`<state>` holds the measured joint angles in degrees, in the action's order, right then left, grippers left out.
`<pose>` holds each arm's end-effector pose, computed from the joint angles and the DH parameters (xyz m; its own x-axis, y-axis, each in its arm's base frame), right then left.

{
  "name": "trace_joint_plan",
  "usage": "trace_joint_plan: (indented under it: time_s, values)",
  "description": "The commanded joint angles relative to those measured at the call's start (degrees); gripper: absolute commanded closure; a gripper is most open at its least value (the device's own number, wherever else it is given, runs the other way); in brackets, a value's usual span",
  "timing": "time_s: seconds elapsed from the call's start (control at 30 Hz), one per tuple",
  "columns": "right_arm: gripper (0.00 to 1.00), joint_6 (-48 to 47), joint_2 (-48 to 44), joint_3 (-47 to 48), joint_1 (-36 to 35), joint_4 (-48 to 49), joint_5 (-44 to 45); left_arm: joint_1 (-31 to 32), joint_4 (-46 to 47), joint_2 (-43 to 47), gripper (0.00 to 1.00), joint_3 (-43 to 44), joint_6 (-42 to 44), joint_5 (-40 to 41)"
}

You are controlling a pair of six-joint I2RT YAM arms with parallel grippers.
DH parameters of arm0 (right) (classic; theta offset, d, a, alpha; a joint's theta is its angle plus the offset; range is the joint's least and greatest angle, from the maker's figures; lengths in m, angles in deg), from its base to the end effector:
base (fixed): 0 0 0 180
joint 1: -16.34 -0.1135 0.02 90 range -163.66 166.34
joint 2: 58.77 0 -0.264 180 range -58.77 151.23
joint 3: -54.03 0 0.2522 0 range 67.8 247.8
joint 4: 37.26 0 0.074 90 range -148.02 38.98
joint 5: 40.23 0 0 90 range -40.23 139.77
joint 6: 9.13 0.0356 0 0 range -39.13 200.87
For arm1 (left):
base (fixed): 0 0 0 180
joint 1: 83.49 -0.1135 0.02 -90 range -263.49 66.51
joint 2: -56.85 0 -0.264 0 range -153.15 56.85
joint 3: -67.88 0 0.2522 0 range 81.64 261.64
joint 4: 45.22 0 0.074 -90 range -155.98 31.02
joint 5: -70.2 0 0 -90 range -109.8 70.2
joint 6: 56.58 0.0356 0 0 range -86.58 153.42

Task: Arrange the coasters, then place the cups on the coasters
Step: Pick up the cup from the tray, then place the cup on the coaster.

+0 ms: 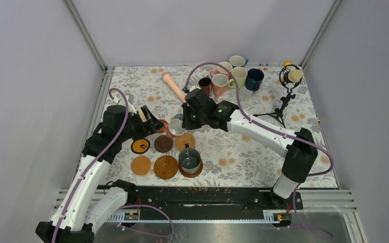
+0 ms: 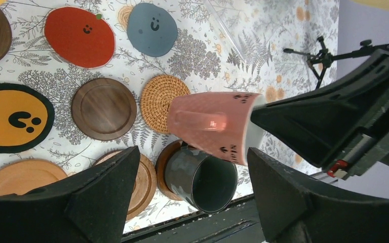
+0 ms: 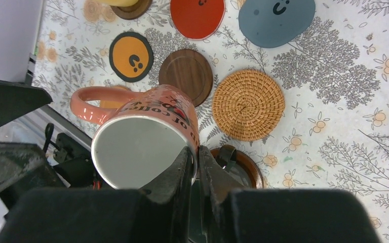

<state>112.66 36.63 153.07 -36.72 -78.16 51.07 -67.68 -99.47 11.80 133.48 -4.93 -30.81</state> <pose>0.2313 0.3062 0.3260 -0.7245 -0.0872 -0.6837 -0.4783 0.7779 0.4076 0.1524 -0.0502 0.3284 -0.6795 -0.4406 -0.5867 -0.0016 0.8005 -0.5993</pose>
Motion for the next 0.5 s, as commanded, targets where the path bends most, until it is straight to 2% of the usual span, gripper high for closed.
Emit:
trace_joint_plan:
  time_s: [0.0, 0.47]
  values:
    - [1.00, 0.80, 3.34, 5.92, -2.75, 1.16, 2.33, 0.29, 3.00, -3.16, 0.23, 3.61, 4.80, -4.00]
    - [1.00, 1.78, 4.69, 9.53, -5.58, 0.02, 5.54, 1.89, 1.35, -8.99, 0.40, 3.23, 10.26, -3.83]
